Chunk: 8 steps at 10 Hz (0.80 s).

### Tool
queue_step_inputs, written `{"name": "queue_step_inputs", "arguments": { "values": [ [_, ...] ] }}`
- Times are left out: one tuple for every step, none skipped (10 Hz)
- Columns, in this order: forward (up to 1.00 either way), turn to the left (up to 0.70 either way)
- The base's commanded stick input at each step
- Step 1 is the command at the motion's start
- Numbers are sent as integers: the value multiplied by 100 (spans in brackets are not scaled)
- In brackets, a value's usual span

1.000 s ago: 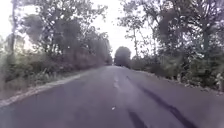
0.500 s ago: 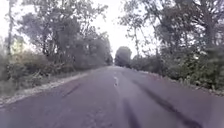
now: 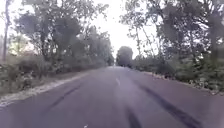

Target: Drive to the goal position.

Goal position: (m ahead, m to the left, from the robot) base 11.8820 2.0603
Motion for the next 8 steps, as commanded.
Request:
{"name": "queue_step_inputs", "arguments": {
  "values": [
    [100, 0],
    [100, 0],
    [100, 0],
    [100, 0],
    [100, 0],
    [100, 0],
    [100, 0],
    [100, 0]
  ]
}}
